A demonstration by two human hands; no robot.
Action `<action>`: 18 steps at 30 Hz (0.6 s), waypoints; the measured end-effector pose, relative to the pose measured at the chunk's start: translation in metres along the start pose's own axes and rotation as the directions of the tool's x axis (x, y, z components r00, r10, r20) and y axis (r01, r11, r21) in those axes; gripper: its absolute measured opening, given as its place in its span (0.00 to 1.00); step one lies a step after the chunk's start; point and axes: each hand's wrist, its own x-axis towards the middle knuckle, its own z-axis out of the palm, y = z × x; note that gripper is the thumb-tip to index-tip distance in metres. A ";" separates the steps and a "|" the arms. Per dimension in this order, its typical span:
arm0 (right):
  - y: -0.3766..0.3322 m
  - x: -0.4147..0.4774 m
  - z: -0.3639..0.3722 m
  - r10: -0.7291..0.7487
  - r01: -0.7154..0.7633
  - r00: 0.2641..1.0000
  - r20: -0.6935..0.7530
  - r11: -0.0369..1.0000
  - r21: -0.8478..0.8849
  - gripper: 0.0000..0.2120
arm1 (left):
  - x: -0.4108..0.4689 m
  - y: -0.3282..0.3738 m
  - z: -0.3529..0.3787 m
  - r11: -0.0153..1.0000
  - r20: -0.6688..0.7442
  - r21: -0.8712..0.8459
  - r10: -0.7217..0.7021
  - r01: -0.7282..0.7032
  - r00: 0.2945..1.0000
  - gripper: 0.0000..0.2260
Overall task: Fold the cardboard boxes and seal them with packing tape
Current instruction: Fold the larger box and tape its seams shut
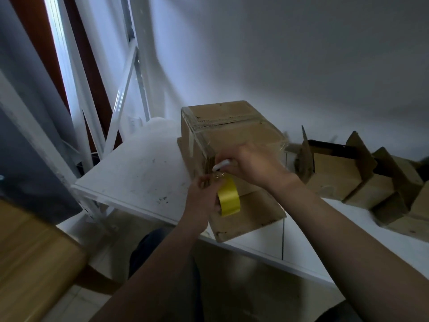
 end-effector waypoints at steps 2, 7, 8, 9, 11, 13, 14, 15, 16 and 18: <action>0.002 0.004 0.005 -0.006 0.006 1.000 -0.001 0.999 -0.037 0.11 | 0.001 -0.001 0.000 0.999 0.003 -0.032 -0.008 0.009 1.000 0.13; 0.000 0.013 0.013 -0.028 0.030 0.999 0.022 0.992 -0.124 0.10 | 0.002 -0.002 -0.002 0.999 0.013 -0.050 -0.013 0.013 1.000 0.14; 0.000 0.014 0.015 -0.033 0.037 0.999 0.026 0.989 -0.146 0.10 | 0.003 -0.002 -0.002 0.998 0.017 -0.061 -0.015 0.016 1.000 0.14; -0.001 0.015 0.016 -0.039 0.042 0.999 0.025 0.983 -0.179 0.09 | 0.003 -0.002 -0.002 0.997 0.025 -0.072 -0.020 0.021 1.000 0.14; -0.001 0.018 0.020 -0.053 0.053 0.999 0.007 0.966 -0.251 0.09 | 0.003 -0.002 -0.002 0.997 0.030 -0.070 -0.028 0.030 0.999 0.14; -0.003 0.019 0.023 -0.061 0.055 0.998 -0.010 0.953 -0.299 0.09 | 0.005 -0.001 -0.003 0.998 0.029 -0.059 -0.033 0.035 0.999 0.12; -0.005 0.019 0.024 -0.065 0.056 0.998 -0.016 0.948 -0.315 0.09 | 0.006 -0.001 -0.004 0.998 0.033 -0.061 -0.034 0.036 0.999 0.10; -0.006 0.020 0.025 -0.058 0.050 0.998 -0.016 0.947 -0.316 0.09 | 0.006 -0.001 -0.004 0.997 0.041 -0.066 -0.036 0.038 0.999 0.09; -0.006 0.019 0.025 -0.054 0.047 0.998 -0.014 0.950 -0.308 0.09 | 0.006 -0.001 -0.004 0.996 0.045 -0.075 -0.039 0.042 0.998 0.08; -0.003 0.017 0.026 -0.057 0.051 0.998 -0.010 0.954 -0.296 0.08 | 0.006 -0.001 -0.005 0.994 0.046 -0.095 -0.051 0.055 0.998 0.09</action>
